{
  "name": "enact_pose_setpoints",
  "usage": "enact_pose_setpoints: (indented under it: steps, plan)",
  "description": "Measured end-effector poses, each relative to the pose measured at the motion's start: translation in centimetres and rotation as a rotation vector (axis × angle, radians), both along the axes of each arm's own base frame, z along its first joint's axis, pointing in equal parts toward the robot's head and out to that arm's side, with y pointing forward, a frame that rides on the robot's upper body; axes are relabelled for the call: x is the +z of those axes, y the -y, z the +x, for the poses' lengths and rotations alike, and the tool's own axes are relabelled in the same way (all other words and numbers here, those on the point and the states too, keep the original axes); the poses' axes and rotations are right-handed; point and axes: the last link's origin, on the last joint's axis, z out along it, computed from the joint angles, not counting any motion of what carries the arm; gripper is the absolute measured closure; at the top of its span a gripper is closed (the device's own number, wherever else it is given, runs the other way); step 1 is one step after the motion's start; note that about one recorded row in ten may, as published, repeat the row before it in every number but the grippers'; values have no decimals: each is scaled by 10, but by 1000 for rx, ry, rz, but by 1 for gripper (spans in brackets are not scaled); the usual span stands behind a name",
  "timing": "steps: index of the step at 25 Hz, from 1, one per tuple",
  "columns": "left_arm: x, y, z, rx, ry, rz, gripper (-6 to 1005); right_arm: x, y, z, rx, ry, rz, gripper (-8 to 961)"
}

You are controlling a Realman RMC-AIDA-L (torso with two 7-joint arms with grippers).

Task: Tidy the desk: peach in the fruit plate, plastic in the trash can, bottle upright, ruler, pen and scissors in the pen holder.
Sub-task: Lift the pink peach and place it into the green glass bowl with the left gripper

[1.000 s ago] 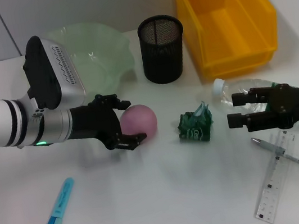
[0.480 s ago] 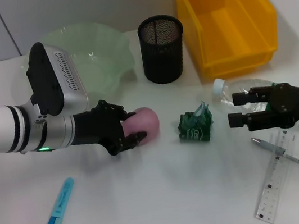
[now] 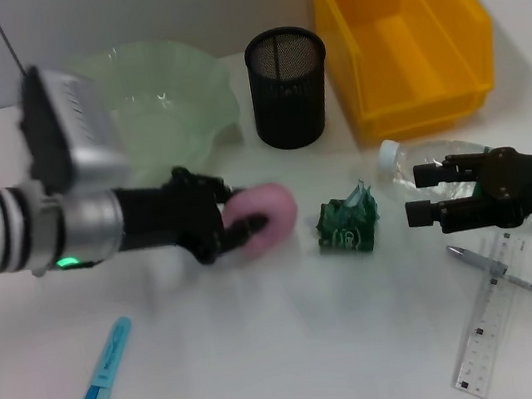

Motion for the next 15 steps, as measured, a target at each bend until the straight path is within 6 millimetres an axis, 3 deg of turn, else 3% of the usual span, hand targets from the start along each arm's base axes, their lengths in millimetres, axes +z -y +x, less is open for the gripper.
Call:
enact_pose_setpoints:
  steps: [8, 15]
  plan:
    - [59, -14, 3, 125, 320, 213, 667, 1, -1, 0, 0, 0, 3, 120]
    - [66, -47, -24, 320, 313, 451, 749, 1, -2, -1, 2, -1, 4, 120]
